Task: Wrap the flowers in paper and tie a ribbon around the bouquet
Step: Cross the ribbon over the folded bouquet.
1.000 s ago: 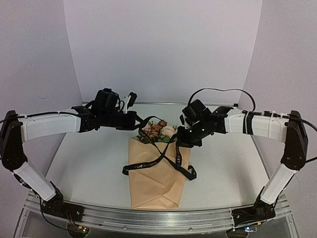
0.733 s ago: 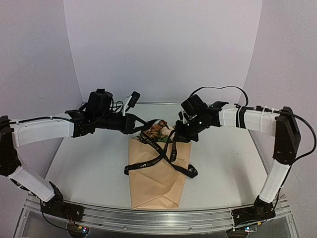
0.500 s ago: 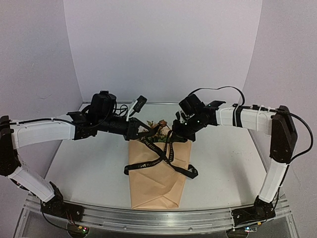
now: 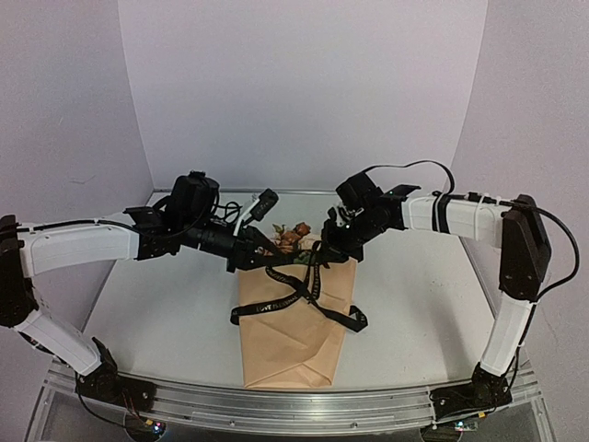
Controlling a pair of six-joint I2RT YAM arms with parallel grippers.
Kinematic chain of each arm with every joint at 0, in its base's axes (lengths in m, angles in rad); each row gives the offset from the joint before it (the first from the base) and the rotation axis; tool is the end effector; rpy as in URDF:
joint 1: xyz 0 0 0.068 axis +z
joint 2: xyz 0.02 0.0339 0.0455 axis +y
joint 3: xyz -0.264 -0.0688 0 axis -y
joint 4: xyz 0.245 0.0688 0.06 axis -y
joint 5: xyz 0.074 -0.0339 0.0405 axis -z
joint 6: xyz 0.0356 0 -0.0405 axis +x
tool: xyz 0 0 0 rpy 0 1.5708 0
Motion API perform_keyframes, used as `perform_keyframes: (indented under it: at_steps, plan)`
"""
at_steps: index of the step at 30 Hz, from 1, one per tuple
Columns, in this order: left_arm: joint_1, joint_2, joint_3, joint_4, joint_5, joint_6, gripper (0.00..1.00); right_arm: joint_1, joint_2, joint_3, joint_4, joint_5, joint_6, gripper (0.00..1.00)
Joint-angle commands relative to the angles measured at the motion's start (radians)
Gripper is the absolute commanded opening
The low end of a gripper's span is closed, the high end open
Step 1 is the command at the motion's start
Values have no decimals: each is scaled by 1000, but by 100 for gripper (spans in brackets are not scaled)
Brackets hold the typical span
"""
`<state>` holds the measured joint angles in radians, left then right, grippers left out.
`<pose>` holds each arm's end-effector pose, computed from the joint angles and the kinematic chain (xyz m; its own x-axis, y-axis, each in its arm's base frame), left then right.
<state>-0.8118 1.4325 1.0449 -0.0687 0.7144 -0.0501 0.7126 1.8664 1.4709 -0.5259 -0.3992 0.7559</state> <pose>0.2058 -0.2509 0.2935 -0.3506 0.3146 -0.8821 0.9365 0.1091 -0.3333 0.3017 0.2790 0.2420 -0.9737 -0.0061 -0.2277 -0.1544 0.7527 0.6401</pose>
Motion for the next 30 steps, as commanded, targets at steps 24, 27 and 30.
perform_keyframes:
  at_steps: [24,27,30]
  plan:
    - [-241,259,278,-539,-624,451,6,-27,-158,94,-29,12,33,0]
    - [-241,244,252,-525,-626,462,6,-27,-144,92,-46,9,24,0]
    - [-241,238,217,-492,-635,461,5,-26,-108,77,-49,-3,22,0]
